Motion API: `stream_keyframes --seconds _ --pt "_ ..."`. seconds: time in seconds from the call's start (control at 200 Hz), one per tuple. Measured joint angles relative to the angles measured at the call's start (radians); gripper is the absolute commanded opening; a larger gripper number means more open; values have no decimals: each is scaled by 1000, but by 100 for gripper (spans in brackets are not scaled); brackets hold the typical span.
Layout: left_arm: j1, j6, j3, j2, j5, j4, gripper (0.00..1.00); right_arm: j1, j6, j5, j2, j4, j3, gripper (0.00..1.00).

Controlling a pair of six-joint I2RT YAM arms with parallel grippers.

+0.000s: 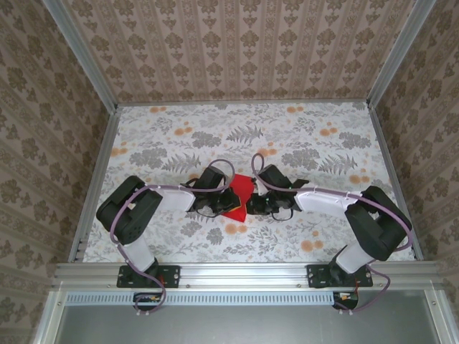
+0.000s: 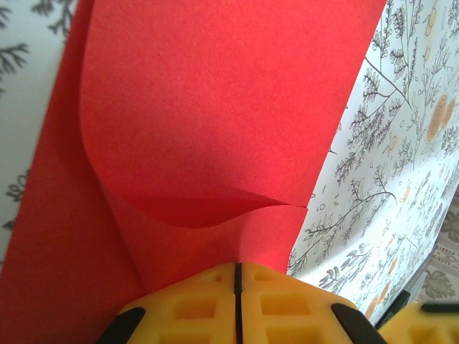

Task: Fold a paper plane with a square sheet of paper (pick it up from the middle)
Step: Fold the triangle a second time at the center of the table.

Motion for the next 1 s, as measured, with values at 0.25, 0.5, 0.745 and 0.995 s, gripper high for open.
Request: stream_keyframes --seconds 0.25,0.5,0.745,0.995 --pt "0 -8 -8 0 0 16 8 34 30 -19 74 55 16 9" --pt "0 -18 -14 0 0 30 8 45 43 -31 126 79 30 9" --pt "0 -22 -19 -2 0 37 8 46 43 -53 146 94 29 9" --pt "0 -26 -26 -3 0 50 8 47 43 -57 151 93 27 9"
